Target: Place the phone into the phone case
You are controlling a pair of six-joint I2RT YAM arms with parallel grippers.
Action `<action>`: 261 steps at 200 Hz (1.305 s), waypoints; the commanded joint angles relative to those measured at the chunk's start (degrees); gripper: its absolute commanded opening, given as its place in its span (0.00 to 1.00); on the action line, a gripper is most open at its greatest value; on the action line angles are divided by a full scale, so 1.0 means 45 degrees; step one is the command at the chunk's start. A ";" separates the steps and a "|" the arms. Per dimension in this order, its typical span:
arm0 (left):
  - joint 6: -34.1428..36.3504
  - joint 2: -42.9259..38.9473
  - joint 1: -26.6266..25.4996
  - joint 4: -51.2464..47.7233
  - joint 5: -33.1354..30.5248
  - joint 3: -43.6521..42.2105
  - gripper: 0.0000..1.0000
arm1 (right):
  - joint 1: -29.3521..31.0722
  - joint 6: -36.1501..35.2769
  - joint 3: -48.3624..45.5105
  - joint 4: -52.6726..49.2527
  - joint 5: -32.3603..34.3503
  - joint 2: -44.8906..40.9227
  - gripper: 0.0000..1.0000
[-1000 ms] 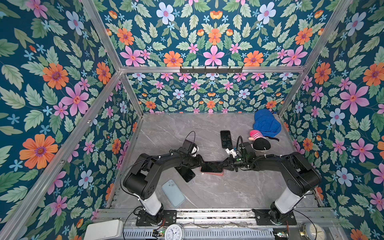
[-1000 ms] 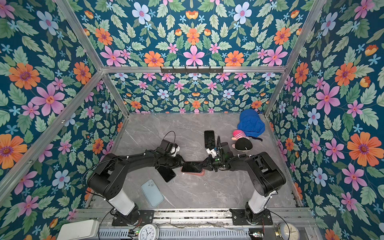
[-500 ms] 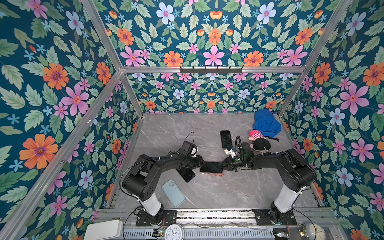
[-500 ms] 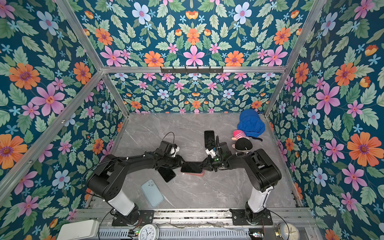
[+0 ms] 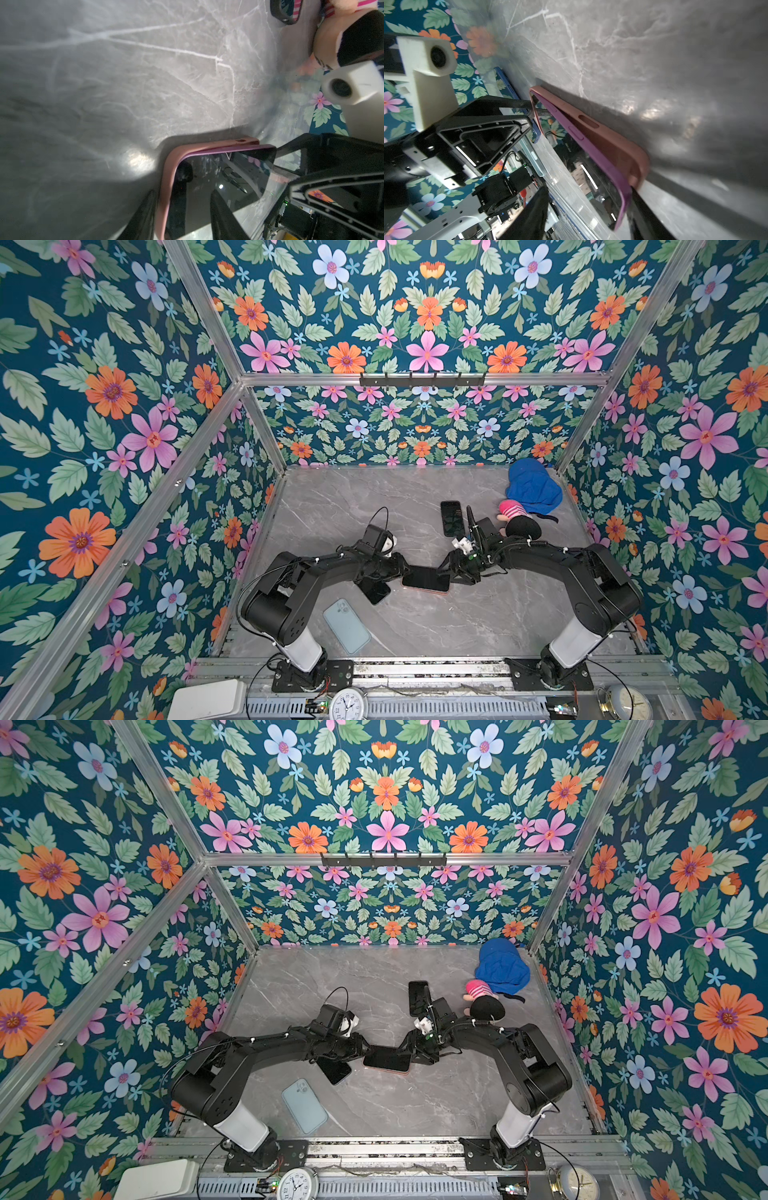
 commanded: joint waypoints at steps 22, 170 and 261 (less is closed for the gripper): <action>0.0058 -0.0310 -0.0001 -0.0427 0.0270 -0.0145 0.46 | 0.0751 -0.0490 0.0214 -0.3026 0.2882 -0.1383 0.65; -0.0126 -0.0152 -0.0005 -0.0083 0.0652 -0.0322 0.46 | 0.1757 -0.0160 0.0183 -0.2117 0.3435 -0.0603 0.20; -0.0416 -0.0235 -0.0044 0.0475 0.0926 -0.0653 0.45 | 0.1872 0.0103 0.0003 -0.1402 0.3027 -0.0564 0.09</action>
